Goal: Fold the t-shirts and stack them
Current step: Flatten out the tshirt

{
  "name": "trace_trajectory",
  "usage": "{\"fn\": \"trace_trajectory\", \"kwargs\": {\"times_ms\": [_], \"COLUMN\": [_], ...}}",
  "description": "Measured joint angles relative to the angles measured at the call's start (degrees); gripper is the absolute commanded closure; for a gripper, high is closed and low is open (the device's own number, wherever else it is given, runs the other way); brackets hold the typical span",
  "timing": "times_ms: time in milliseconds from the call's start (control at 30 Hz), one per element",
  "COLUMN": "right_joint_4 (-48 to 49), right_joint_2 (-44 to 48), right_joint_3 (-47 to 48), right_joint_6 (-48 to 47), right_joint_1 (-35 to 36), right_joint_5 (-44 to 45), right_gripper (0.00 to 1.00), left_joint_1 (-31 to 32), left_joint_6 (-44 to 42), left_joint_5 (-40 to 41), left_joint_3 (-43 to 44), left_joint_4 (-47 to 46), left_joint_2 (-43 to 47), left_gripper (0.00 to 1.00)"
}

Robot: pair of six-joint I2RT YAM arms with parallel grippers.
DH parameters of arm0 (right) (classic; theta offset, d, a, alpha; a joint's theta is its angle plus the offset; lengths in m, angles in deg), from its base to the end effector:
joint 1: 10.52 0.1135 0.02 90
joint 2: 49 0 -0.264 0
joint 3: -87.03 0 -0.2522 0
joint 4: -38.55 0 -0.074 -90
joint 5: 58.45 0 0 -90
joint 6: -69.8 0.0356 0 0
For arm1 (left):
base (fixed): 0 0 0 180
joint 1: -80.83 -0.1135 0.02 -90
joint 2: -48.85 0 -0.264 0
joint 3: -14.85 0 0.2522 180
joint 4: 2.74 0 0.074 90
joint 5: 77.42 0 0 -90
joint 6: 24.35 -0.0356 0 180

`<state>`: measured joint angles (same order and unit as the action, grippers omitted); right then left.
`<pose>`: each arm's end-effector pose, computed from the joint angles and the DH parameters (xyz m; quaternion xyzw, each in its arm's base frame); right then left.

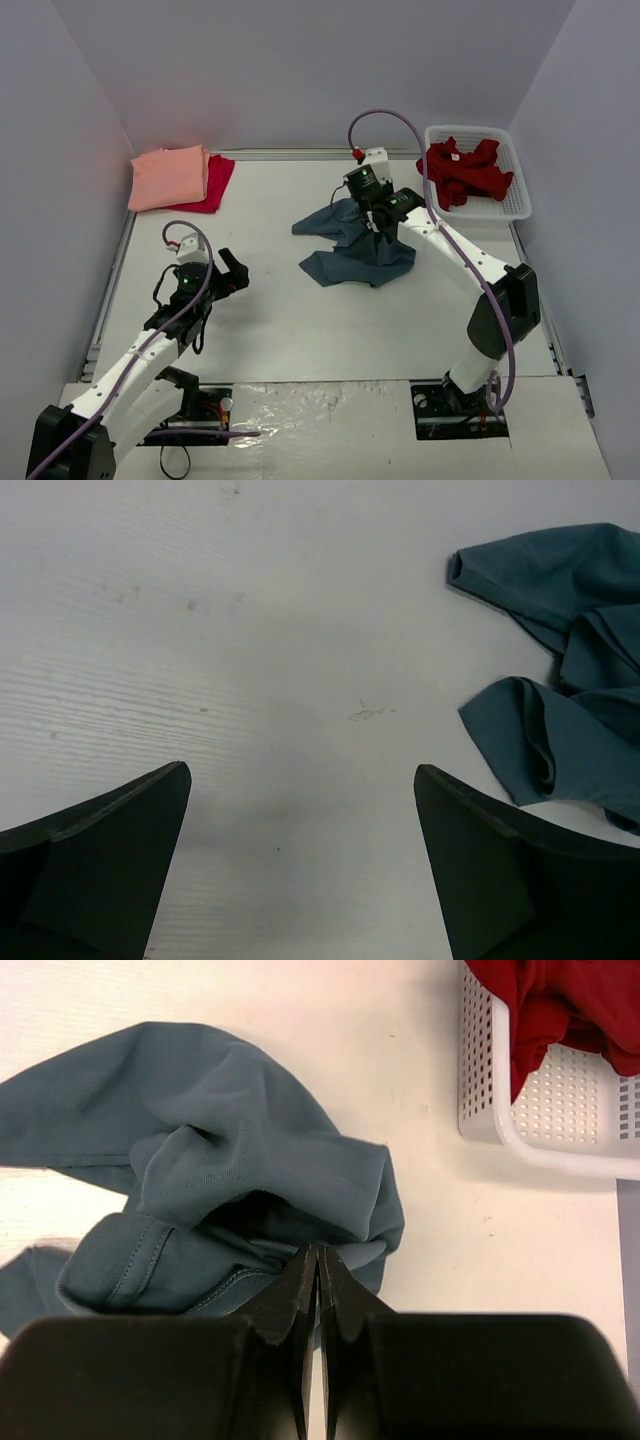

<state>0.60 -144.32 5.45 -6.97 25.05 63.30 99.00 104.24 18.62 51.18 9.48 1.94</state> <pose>0.3215 0.2069 0.3304 -0.0409 0.8610 -0.0369 0.5057 0.1802 -0.0552 0.2176 -0.1761 0.8134 -0.2241 0.5071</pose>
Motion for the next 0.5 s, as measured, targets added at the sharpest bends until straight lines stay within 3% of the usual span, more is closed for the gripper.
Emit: {"fn": "trace_trajectory", "kwargs": {"times_ms": [267, 500], "right_joint_4": [-0.5, -0.9], "right_joint_2": [0.0, 0.0], "right_joint_3": [-0.7, -0.2], "right_joint_6": [0.0, 0.2], "right_joint_1": [-0.2, 2.2], "right_joint_5": [-1.1, -3.2], "right_gripper": [1.0, 1.0], "left_joint_1": [2.2, 8.8], "left_joint_6": [1.2, 2.2], "left_joint_5": [-4.6, -4.5], "left_joint_3": [-2.3, -2.6], "left_joint_4": [-5.1, -9.9], "left_joint_2": [-4.2, -7.1], "left_gripper": [0.06, 0.06]}}
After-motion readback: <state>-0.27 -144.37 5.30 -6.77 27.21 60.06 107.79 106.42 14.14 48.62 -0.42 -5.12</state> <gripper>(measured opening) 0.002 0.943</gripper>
